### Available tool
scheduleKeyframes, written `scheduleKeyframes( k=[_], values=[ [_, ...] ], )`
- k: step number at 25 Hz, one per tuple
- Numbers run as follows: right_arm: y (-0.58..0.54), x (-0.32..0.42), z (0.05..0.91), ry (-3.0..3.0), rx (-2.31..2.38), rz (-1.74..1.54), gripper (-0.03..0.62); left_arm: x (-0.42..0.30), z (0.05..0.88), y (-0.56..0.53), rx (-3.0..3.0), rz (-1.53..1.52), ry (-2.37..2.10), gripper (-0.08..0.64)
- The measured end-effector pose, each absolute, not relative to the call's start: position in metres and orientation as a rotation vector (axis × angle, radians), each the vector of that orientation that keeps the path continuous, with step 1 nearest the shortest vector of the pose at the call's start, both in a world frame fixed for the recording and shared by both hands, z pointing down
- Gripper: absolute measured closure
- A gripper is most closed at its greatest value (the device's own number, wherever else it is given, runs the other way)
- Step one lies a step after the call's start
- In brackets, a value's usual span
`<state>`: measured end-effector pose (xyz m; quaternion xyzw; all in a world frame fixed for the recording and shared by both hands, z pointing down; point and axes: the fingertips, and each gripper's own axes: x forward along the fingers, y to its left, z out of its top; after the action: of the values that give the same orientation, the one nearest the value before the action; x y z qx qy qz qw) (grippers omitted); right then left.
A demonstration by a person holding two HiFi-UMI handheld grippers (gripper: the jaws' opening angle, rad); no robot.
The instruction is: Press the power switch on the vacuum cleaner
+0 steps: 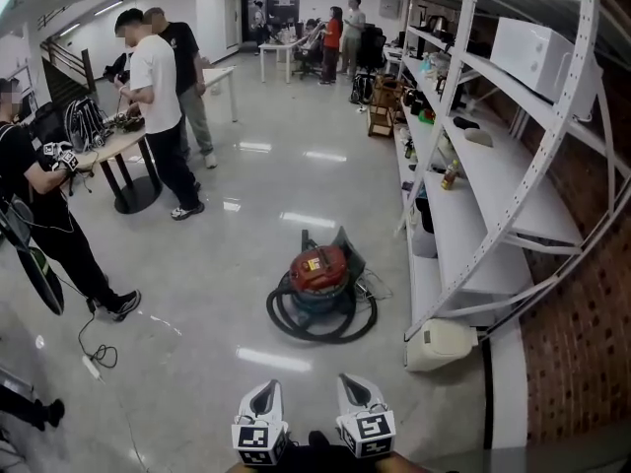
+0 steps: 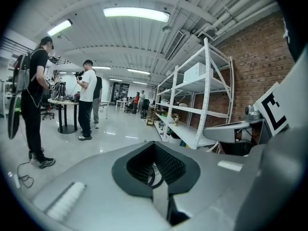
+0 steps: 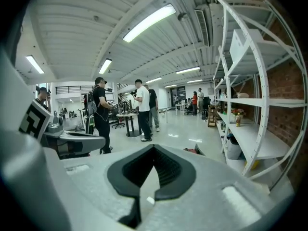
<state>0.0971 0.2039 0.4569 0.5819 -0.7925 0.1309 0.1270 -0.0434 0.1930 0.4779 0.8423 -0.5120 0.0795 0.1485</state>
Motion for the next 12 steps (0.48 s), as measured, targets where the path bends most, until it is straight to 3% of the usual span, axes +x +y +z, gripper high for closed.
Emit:
scheduleKeyframes(
  k=[12],
  values=[
    [0.239, 0.124, 0.453, -2.324, 1.666, 0.377, 0.601, -0.018, 0.476, 0.228, 2.451, 0.267, -1.466, 0.543]
  ],
)
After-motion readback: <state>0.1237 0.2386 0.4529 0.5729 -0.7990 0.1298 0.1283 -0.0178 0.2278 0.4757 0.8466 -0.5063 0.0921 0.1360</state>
